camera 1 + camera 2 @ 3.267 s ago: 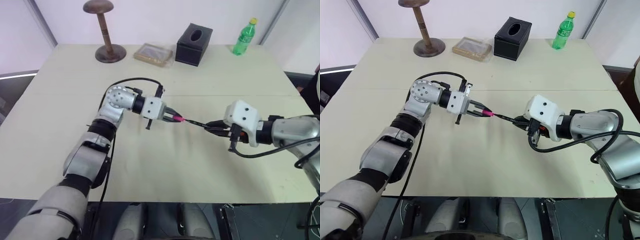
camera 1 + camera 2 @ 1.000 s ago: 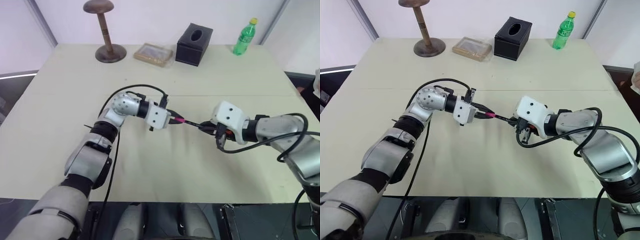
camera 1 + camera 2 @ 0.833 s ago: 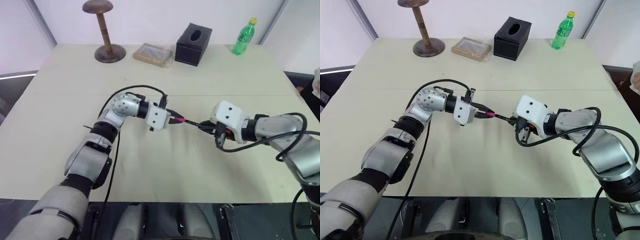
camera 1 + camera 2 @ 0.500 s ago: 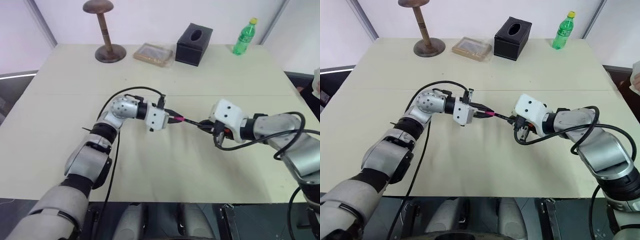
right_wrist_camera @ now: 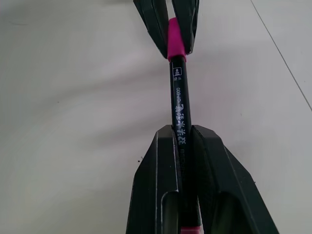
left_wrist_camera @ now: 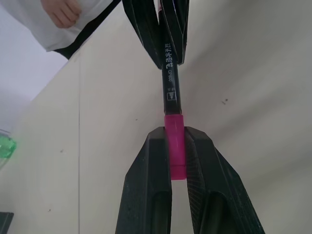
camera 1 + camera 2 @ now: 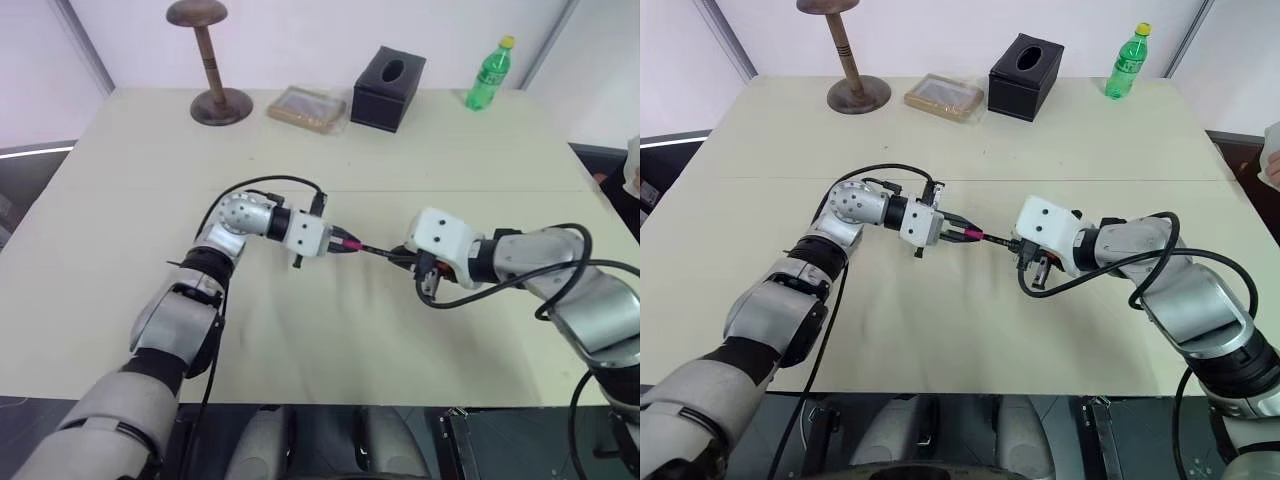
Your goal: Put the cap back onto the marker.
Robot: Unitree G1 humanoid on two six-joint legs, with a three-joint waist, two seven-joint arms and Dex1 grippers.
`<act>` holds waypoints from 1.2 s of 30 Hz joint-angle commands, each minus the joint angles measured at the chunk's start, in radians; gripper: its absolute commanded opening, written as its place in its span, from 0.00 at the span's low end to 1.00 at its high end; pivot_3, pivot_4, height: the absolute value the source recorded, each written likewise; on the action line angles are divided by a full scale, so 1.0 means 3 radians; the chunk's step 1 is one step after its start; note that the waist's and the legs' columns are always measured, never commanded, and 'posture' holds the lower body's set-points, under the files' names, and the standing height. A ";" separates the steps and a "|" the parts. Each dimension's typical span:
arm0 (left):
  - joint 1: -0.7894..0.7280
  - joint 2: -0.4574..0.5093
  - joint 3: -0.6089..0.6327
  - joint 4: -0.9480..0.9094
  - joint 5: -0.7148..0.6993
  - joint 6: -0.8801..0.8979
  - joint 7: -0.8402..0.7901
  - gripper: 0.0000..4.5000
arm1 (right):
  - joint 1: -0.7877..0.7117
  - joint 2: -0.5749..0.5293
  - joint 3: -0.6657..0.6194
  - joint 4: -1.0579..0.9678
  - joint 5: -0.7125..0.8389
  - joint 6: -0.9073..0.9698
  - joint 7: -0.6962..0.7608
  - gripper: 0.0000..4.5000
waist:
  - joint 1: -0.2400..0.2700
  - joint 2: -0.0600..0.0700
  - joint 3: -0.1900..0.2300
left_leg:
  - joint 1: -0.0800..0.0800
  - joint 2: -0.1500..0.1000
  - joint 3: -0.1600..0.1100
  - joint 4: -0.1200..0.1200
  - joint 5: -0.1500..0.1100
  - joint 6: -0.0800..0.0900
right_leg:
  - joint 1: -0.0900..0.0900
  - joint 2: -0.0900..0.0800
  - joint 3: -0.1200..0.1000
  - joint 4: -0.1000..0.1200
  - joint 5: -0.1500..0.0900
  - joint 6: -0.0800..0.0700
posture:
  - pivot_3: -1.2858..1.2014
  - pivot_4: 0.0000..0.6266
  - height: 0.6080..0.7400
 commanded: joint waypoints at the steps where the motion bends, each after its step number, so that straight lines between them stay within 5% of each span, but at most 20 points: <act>1: -0.0160 -0.0237 0.0060 -0.0238 -0.0199 -0.0004 0.0004 0.00 | -0.0100 0.0088 0.0098 -0.0182 0.0001 -0.0128 0.0031 0.01 | 0.0000 0.0000 0.0000 | 0.0000 0.0000 0.0000 0.0000 0.0000 0.0000 | 0.0000 0.0000 0.0000 0.0000 0.0000 0.0000 | 0.52 0.24 1.00; 36: -0.0178 -0.0331 -0.0092 -0.0392 0.0090 -0.0135 0.0247 0.00 | -0.0309 0.0283 0.0288 -0.0041 -0.0442 -0.0155 0.0147 0.01 | 0.0000 0.0000 0.0000 | 0.0000 0.0000 0.0000 0.0000 0.0000 0.0000 | -0.0001 0.0000 0.0000 0.0000 0.0000 0.0000 | 0.52 0.24 1.00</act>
